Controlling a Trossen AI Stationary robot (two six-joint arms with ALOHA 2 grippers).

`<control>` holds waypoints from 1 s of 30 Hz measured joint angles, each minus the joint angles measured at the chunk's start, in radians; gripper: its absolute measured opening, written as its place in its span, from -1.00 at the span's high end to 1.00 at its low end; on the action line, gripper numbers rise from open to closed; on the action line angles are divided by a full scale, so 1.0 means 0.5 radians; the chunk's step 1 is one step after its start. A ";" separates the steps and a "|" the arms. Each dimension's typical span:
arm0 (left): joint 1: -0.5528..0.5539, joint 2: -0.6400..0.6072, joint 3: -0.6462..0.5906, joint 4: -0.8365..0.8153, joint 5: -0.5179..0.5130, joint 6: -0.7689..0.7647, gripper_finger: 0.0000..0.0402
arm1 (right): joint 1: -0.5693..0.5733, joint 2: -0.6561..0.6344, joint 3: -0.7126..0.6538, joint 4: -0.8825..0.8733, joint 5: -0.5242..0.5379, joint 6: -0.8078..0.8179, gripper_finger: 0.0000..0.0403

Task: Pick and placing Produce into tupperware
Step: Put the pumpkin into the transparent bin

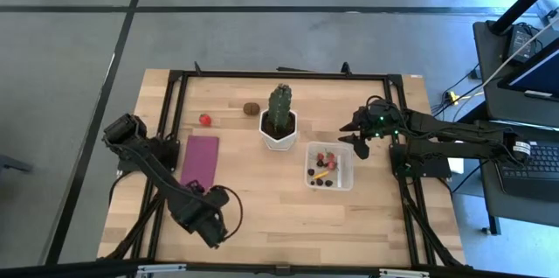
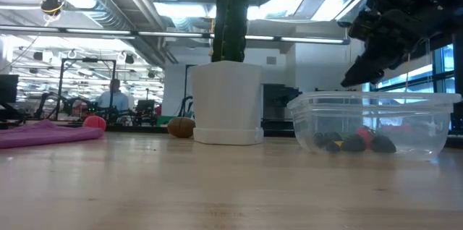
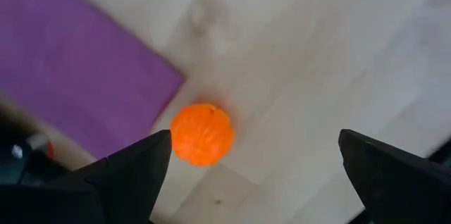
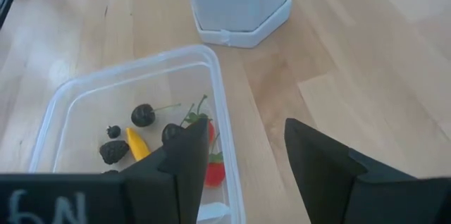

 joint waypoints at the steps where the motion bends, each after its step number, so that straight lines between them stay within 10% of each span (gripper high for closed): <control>1: -0.008 0.000 -0.013 -0.009 0.000 -0.060 -0.96 | 0.000 0.000 0.000 0.009 0.000 0.000 0.06; 17: -0.005 -0.024 -0.309 -0.007 0.254 -0.450 -0.98 | 0.000 0.000 0.000 0.024 0.000 0.014 0.07; 30: -0.005 -0.537 -0.778 0.444 0.144 -0.682 -0.98 | 0.000 0.000 0.000 0.022 -0.001 0.016 0.07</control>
